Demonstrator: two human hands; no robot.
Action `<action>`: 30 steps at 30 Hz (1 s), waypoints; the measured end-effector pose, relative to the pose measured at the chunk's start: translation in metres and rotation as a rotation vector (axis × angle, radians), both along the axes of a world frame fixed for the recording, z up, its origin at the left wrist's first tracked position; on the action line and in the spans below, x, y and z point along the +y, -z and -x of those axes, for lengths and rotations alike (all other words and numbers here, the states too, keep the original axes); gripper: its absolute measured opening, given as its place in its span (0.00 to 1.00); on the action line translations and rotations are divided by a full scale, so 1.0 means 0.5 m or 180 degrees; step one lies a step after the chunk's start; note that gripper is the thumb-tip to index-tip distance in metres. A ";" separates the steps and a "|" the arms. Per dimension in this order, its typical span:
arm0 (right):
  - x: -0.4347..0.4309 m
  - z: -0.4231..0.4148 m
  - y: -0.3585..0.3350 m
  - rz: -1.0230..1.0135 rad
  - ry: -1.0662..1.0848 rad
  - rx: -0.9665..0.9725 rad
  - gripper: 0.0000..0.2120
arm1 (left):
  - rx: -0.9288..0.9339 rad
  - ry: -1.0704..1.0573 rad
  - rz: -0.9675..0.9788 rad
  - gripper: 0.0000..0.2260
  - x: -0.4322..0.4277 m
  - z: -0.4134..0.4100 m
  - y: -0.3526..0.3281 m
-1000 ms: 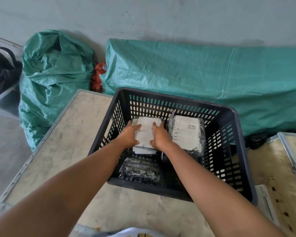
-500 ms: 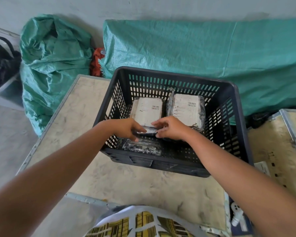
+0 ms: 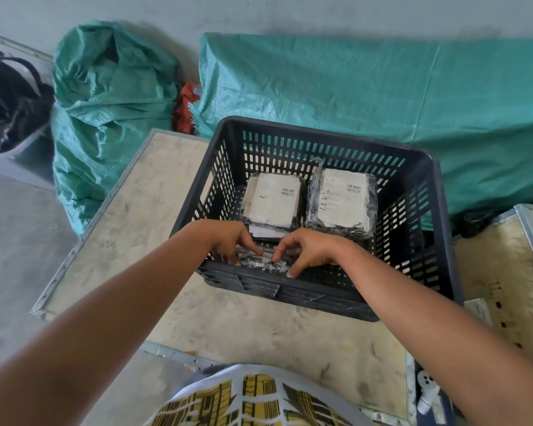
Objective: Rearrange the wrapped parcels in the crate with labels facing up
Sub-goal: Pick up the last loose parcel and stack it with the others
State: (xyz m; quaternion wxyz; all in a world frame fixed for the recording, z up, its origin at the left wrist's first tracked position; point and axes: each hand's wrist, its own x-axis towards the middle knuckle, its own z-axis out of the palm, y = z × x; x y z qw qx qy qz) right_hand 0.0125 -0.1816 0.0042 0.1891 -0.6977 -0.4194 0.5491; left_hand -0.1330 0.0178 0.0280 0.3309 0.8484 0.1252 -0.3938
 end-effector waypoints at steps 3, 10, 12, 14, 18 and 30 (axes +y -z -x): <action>-0.007 -0.019 0.000 -0.0336 0.0738 0.0135 0.18 | -0.0352 -0.0389 0.0035 0.28 0.010 0.001 -0.002; 0.003 -0.022 -0.005 -0.0696 0.0689 -0.0467 0.21 | -0.0752 -0.0479 -0.0468 0.42 0.015 -0.015 0.003; 0.010 -0.018 -0.008 -0.0792 0.0628 -0.0726 0.20 | -0.0864 -0.0441 -0.0538 0.38 0.021 -0.017 0.006; 0.011 -0.017 -0.016 -0.0964 0.0614 -0.0839 0.18 | -0.0967 -0.0485 -0.0516 0.35 0.025 -0.015 0.005; -0.014 -0.041 -0.044 -0.1516 0.1253 -0.0777 0.15 | -0.1729 -0.1060 -0.0346 0.31 0.023 -0.012 -0.009; 0.000 -0.066 -0.068 -0.2598 0.2698 -0.0093 0.15 | -0.2327 -0.1171 0.0090 0.45 0.009 -0.025 -0.032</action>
